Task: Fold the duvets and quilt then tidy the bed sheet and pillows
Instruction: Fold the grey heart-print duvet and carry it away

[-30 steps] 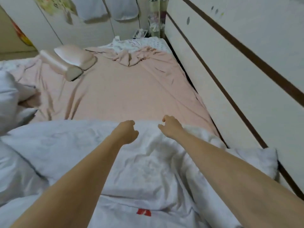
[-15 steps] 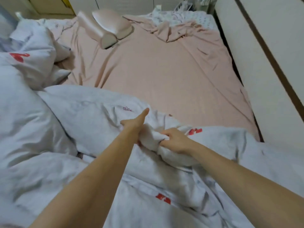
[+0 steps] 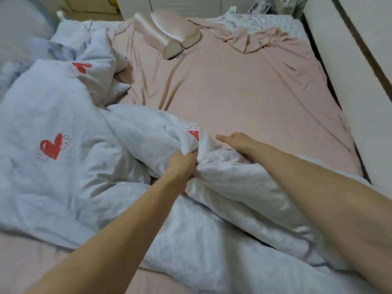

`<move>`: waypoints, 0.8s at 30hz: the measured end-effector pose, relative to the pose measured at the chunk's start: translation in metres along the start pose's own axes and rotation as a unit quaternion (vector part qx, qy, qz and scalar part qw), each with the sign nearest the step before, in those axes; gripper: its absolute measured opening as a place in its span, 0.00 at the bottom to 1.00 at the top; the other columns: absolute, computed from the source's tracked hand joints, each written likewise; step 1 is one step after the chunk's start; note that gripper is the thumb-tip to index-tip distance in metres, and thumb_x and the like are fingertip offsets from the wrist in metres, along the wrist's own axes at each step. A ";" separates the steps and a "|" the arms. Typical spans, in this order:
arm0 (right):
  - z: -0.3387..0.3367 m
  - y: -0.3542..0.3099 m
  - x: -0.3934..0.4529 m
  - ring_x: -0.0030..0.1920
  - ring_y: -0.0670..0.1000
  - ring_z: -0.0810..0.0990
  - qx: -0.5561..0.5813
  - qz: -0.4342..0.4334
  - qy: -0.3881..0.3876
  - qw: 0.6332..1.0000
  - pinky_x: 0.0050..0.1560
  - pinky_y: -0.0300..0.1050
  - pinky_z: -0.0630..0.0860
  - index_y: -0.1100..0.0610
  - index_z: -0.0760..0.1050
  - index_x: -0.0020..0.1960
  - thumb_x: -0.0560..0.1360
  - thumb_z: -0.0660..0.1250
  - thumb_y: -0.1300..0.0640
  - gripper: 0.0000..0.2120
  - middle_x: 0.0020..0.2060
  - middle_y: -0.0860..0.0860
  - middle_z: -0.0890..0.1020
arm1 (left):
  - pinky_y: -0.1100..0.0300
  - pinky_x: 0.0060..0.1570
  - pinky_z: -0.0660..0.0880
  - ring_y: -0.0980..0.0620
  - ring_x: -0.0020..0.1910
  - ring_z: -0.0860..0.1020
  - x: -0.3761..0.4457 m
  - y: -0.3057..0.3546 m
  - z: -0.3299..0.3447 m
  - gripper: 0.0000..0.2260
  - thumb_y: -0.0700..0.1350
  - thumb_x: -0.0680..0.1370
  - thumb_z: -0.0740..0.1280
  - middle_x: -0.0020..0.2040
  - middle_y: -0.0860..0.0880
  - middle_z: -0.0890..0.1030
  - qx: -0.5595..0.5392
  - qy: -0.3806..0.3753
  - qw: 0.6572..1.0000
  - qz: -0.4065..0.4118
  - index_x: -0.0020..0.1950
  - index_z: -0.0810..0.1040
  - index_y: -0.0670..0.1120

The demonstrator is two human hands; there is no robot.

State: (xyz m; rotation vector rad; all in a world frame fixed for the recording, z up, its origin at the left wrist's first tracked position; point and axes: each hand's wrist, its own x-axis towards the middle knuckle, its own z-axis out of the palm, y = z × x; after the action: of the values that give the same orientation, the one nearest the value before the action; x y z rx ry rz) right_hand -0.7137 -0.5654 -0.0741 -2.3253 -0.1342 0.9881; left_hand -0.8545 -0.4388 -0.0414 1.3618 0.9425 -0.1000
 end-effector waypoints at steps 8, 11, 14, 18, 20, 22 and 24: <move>0.098 -0.038 0.005 0.45 0.51 0.76 0.218 0.091 -0.108 0.966 0.45 0.43 0.74 0.60 0.78 0.60 0.78 0.66 0.51 0.16 0.51 0.56 0.81 | 0.55 0.49 0.81 0.51 0.43 0.82 -0.009 -0.006 -0.084 0.10 0.48 0.76 0.69 0.47 0.46 0.84 0.205 -0.155 0.964 -0.074 0.53 0.80 0.43; 0.095 -0.056 -0.001 0.41 0.52 0.76 0.310 0.028 0.039 0.950 0.39 0.42 0.71 0.67 0.79 0.48 0.73 0.68 0.63 0.07 0.44 0.58 0.79 | 0.56 0.46 0.80 0.50 0.39 0.82 0.005 0.025 -0.108 0.17 0.57 0.74 0.69 0.38 0.46 0.84 0.418 -0.053 0.906 -0.032 0.40 0.80 0.42; 0.046 -0.077 -0.037 0.40 0.53 0.79 0.411 -0.047 0.107 0.904 0.42 0.44 0.75 0.67 0.79 0.50 0.71 0.69 0.66 0.09 0.43 0.57 0.82 | 0.55 0.45 0.78 0.44 0.44 0.82 0.004 0.070 -0.111 0.20 0.57 0.77 0.65 0.39 0.42 0.83 0.432 0.113 0.888 0.109 0.39 0.78 0.40; 0.001 -0.100 -0.100 0.45 0.56 0.82 0.406 -0.172 0.052 0.896 0.51 0.51 0.78 0.62 0.81 0.47 0.72 0.68 0.67 0.06 0.47 0.59 0.84 | 0.52 0.46 0.79 0.41 0.55 0.78 -0.019 0.131 -0.079 0.29 0.67 0.75 0.62 0.57 0.41 0.76 0.128 0.002 0.992 0.013 0.59 0.73 0.43; -0.002 -0.107 -0.140 0.44 0.54 0.82 0.392 -0.226 0.021 0.891 0.50 0.50 0.77 0.63 0.82 0.46 0.72 0.66 0.70 0.07 0.45 0.58 0.84 | 0.49 0.52 0.77 0.40 0.59 0.76 -0.029 0.143 -0.069 0.40 0.76 0.66 0.61 0.64 0.40 0.73 0.137 -0.026 0.990 -0.037 0.58 0.74 0.41; 0.005 -0.109 -0.176 0.43 0.50 0.80 0.353 -0.266 0.000 0.897 0.48 0.45 0.76 0.67 0.81 0.47 0.71 0.65 0.72 0.08 0.43 0.57 0.84 | 0.50 0.50 0.78 0.39 0.59 0.77 -0.027 0.137 -0.069 0.41 0.71 0.65 0.67 0.67 0.39 0.73 0.124 0.015 0.991 -0.052 0.65 0.73 0.41; 0.009 -0.105 -0.200 0.43 0.48 0.79 0.290 -0.277 -0.055 0.915 0.46 0.42 0.76 0.69 0.81 0.48 0.69 0.67 0.69 0.09 0.43 0.55 0.83 | 0.55 0.42 0.77 0.41 0.52 0.79 -0.029 0.126 -0.074 0.22 0.50 0.76 0.66 0.60 0.38 0.78 0.109 0.072 0.991 -0.007 0.63 0.74 0.37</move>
State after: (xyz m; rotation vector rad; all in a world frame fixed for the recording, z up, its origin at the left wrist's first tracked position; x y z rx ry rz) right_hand -0.8495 -0.5384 0.1049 -1.5572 -0.4516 0.7335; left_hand -0.8394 -0.3556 0.0814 1.5796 1.0857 -0.1189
